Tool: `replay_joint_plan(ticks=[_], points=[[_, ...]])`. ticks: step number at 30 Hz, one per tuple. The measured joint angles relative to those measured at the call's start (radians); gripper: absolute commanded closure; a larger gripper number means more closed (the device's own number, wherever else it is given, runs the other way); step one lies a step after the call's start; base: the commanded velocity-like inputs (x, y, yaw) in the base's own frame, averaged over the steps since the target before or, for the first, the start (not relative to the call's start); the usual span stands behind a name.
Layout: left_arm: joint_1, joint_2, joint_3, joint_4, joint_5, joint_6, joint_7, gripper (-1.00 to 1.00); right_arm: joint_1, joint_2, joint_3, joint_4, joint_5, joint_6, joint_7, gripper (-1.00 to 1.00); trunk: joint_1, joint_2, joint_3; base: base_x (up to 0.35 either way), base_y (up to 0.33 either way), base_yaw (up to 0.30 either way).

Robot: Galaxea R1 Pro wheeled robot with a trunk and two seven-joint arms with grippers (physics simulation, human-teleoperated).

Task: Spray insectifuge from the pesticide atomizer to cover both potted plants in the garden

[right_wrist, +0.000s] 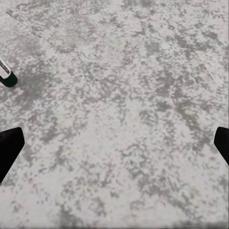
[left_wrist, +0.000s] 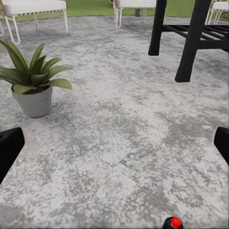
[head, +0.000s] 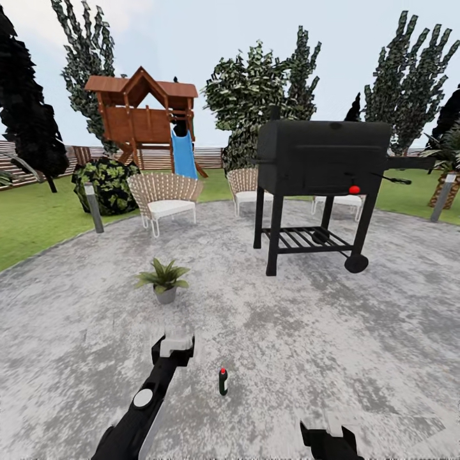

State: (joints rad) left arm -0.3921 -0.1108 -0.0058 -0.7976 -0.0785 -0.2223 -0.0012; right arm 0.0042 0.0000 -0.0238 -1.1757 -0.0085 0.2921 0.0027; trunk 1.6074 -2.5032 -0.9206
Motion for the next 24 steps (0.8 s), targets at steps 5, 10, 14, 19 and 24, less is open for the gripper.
replay_joint_plan(ticks=[5,10,14,19,24], points=[[0.000,0.001,0.000,0.002,-0.001,0.000,0.000,-1.00,0.000,0.000,0.000,0.000,0.000,0.000,0.000,-1.00,0.002,-0.001,-0.027,0.000,0.000,0.000],[0.000,0.001,0.000,0.001,-0.002,0.000,0.000,-1.00,0.000,0.000,0.000,0.000,-0.001,0.000,0.000,-1.00,0.004,-0.002,-0.055,0.000,0.000,-0.061],[0.000,0.001,0.000,0.001,-0.002,0.000,0.000,-1.00,0.000,0.000,0.002,0.000,0.000,-0.001,0.000,-1.00,0.006,-0.003,-0.073,0.000,0.000,-0.024],[0.000,0.001,0.000,0.001,-0.002,0.000,0.000,-1.00,0.000,-0.001,0.001,0.000,-0.001,0.000,0.000,-1.00,0.009,-0.005,-0.093,0.000,0.000,-0.022],[0.000,0.001,0.000,0.001,-0.002,0.000,0.000,-1.00,0.000,-0.001,0.000,0.000,-0.001,0.000,0.000,-1.00,0.011,-0.006,-0.114,0.000,0.000,-0.209]])
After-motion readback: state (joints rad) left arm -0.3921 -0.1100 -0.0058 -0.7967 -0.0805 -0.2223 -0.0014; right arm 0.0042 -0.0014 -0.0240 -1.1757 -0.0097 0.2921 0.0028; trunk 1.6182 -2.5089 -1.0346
